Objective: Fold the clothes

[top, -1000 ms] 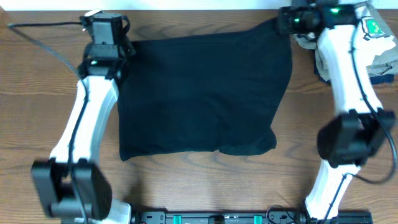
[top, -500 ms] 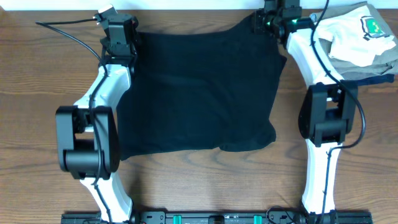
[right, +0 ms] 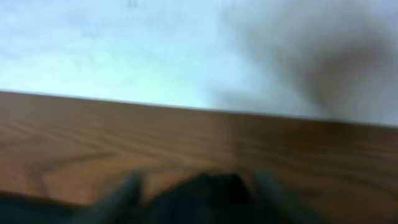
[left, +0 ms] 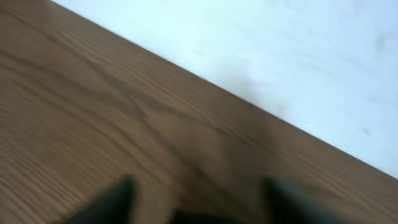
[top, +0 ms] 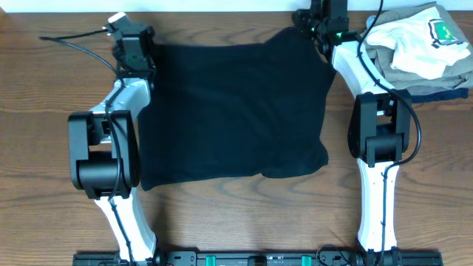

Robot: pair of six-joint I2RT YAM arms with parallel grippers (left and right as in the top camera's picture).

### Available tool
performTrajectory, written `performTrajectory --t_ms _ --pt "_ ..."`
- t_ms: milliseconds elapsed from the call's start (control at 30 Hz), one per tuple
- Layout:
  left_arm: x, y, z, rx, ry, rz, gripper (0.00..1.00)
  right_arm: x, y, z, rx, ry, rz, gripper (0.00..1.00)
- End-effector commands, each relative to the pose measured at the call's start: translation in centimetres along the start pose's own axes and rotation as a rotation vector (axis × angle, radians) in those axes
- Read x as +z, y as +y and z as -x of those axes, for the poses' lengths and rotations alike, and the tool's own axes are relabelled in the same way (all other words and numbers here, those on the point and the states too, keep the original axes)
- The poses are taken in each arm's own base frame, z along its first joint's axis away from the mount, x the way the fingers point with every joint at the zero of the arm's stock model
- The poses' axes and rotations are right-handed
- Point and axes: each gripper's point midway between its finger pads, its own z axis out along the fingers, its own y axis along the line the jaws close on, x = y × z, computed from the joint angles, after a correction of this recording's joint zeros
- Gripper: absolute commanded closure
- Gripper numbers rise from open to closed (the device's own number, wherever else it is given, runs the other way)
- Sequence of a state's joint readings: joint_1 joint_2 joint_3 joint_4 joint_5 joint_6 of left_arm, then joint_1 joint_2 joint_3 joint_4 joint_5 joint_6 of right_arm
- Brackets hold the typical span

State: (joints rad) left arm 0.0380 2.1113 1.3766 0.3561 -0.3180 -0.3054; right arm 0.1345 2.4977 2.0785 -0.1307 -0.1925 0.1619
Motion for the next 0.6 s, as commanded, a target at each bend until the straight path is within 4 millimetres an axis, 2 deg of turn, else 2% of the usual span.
performTrajectory --t_ms 0,33,67,200,467,567 --pt "0.0 1.1 1.2 0.059 -0.018 0.029 0.02 -0.9 0.2 2.0 0.005 -0.039 0.002 0.08" --pt "-0.2 1.1 1.3 0.084 -0.011 0.032 0.02 -1.6 0.1 2.6 0.006 -0.041 0.000 0.02" --pt "-0.6 1.2 1.5 0.107 0.000 0.035 0.02 -2.2 0.2 3.0 0.008 -0.034 0.000 0.01" --pt "-3.4 2.0 2.4 0.141 0.077 0.059 0.02 -6.4 1.0 3.9 0.034 0.056 0.012 0.01" --pt "-14.7 4.3 1.9 0.224 0.385 0.047 0.02 -17.7 2.4 0.7 0.113 0.388 -0.025 0.01" --pt "-18.7 5.7 1.7 0.177 0.464 0.073 0.02 -20.9 3.0 -0.2 0.125 0.464 -0.035 0.01"
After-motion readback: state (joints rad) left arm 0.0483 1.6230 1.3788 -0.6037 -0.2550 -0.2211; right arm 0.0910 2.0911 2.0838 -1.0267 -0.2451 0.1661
